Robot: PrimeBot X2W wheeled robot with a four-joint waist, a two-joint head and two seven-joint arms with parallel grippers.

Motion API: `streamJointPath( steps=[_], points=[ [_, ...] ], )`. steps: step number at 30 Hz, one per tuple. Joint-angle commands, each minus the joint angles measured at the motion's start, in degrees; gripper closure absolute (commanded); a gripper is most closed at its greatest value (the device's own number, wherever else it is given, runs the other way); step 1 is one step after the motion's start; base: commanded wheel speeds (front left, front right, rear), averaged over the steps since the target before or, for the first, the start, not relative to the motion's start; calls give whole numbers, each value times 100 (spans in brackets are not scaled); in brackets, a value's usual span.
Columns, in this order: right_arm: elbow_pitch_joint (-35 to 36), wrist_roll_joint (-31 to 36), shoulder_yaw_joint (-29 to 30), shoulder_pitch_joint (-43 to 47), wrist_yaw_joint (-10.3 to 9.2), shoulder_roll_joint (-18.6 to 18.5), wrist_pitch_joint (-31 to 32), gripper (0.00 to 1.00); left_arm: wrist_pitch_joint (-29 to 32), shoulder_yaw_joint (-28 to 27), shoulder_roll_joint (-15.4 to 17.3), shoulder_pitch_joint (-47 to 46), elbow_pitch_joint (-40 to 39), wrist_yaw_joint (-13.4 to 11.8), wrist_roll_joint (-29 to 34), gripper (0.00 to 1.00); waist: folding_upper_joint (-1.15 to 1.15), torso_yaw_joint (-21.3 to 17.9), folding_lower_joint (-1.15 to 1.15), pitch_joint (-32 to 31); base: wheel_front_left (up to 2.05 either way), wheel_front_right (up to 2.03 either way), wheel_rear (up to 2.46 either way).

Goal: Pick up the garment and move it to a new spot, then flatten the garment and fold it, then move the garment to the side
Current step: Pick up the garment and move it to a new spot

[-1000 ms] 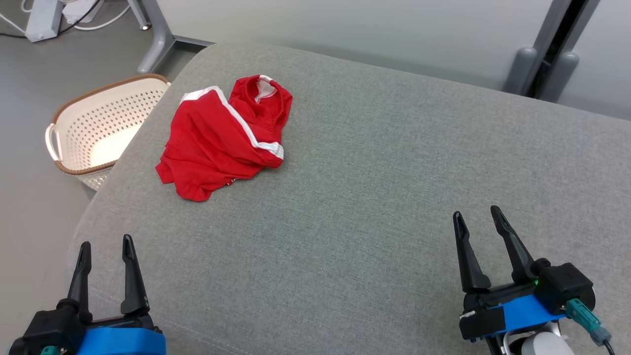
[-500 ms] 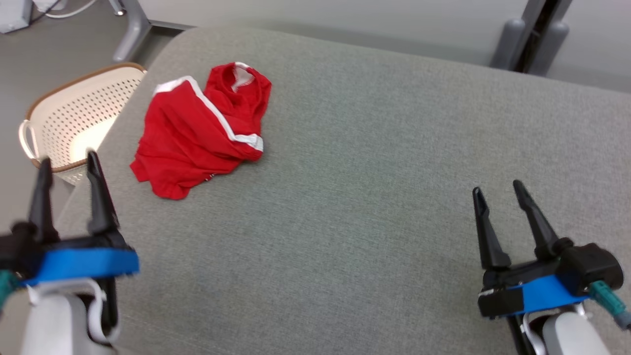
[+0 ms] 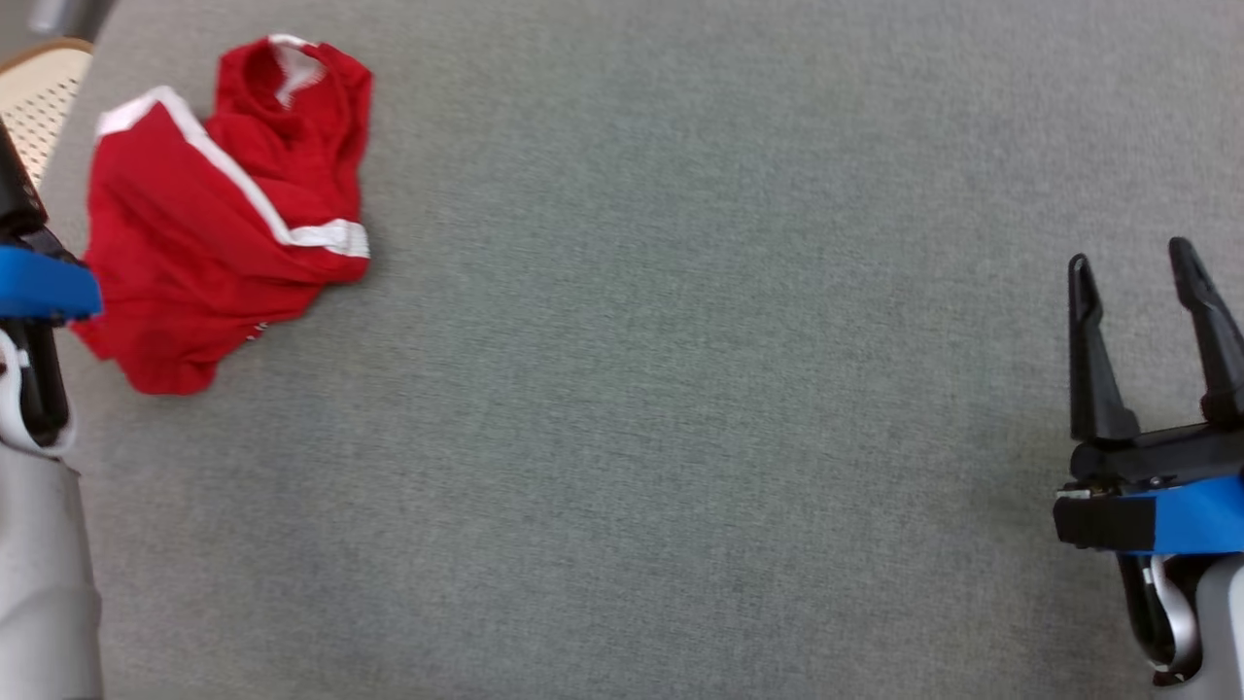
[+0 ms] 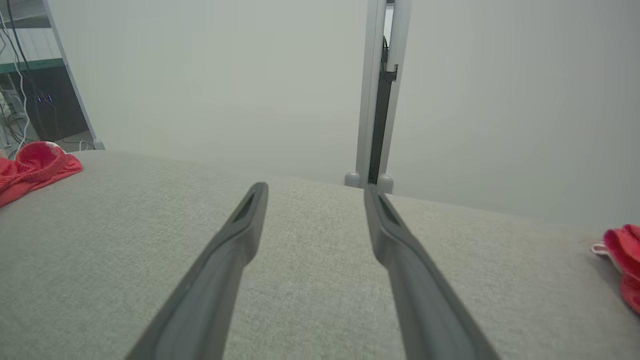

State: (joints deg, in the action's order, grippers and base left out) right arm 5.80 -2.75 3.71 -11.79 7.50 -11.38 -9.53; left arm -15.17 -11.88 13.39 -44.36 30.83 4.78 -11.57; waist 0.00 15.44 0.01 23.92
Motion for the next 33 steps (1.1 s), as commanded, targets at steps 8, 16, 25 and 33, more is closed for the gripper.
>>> streamJointPath(
  steps=[8, 16, 25, 33],
  points=[
    [393, 55, 135, -101, -3, -108, 122, 0, 524, 183, 294, -731, 1530, 169, -176, 0, 0, -377, -1, 602, 0, 0, 0],
    [533, 70, 239, -62, -3, -148, 191, 0, 1788, 397, 225, -1039, 2653, 258, -596, 0, 0, -331, -1, 681, 0, 0, 0],
    [515, 68, 133, -134, -2, -127, 195, 0, 2967, 872, 235, -1080, 2796, 276, -1371, 0, 0, -342, -1, 653, 0, 0, 0],
    [437, 26, 151, -126, -3, -67, 129, 0, 3063, 1205, 513, -939, 2658, 277, -1628, 100, 0, -484, -1, 600, 0, 0, 0]
  ],
)
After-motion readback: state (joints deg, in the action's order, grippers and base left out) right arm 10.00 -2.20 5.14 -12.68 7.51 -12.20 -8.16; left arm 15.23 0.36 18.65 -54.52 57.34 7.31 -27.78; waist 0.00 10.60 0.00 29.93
